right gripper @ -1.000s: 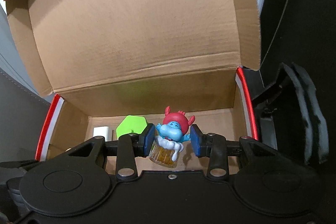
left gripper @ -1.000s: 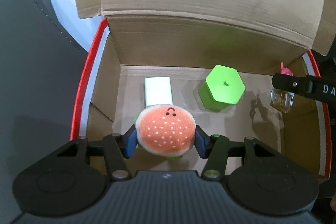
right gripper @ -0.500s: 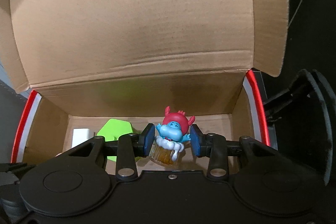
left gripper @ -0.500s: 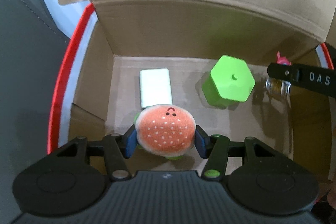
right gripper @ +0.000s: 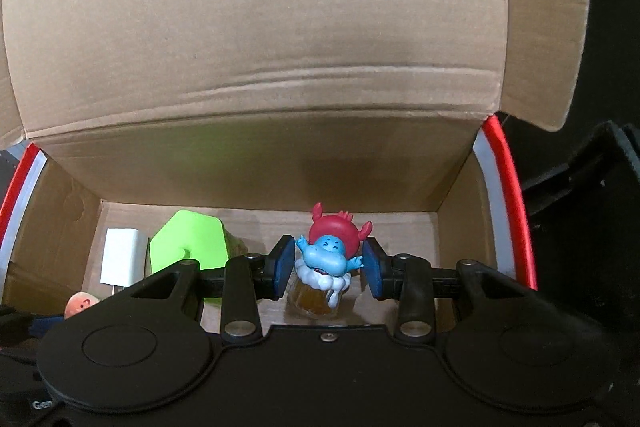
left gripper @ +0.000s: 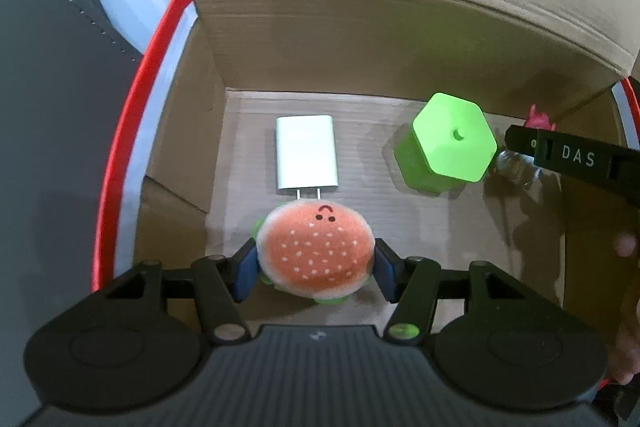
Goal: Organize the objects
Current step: 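Lower the burger onto the box floor and open the left tool while the right tool releases the figurine, then raise both open tools out of the red box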
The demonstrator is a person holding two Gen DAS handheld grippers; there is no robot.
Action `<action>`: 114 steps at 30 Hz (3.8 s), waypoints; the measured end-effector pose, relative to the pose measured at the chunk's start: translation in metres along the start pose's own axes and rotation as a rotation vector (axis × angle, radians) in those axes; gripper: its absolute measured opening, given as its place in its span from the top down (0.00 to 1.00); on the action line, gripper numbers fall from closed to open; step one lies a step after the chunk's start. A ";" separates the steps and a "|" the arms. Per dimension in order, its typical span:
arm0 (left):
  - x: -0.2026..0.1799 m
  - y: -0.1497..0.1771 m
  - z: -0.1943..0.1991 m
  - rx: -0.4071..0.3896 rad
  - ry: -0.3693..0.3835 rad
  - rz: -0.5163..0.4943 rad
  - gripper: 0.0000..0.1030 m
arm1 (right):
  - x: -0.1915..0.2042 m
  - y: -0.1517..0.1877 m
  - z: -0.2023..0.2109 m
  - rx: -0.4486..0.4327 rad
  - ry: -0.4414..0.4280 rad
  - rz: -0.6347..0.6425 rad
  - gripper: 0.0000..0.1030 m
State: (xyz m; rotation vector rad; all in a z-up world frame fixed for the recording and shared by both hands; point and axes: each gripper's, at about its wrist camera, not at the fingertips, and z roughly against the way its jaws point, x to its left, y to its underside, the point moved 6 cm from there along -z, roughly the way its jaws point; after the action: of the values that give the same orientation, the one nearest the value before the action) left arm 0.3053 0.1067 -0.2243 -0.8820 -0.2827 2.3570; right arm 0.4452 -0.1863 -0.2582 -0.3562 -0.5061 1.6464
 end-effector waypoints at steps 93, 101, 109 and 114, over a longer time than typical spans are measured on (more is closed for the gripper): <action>0.021 0.057 0.210 -0.321 0.117 -0.060 0.02 | -0.008 0.053 0.240 -0.225 -0.293 -0.058 0.00; 0.014 0.073 0.210 -0.313 0.138 -0.094 0.02 | 0.000 0.073 0.247 -0.212 -0.316 -0.045 0.00; 0.012 0.084 0.212 -0.305 0.154 -0.108 0.02 | 0.007 0.090 0.250 -0.208 -0.299 -0.034 0.00; 0.014 0.093 0.211 -0.293 0.162 -0.107 0.02 | 0.008 0.102 0.248 -0.198 -0.275 -0.027 0.00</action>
State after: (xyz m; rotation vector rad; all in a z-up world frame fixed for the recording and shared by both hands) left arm 0.1165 0.0435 -0.1084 -1.1577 -0.6035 2.1628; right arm 0.2316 -0.2176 -0.0987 -0.2679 -0.8811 1.6315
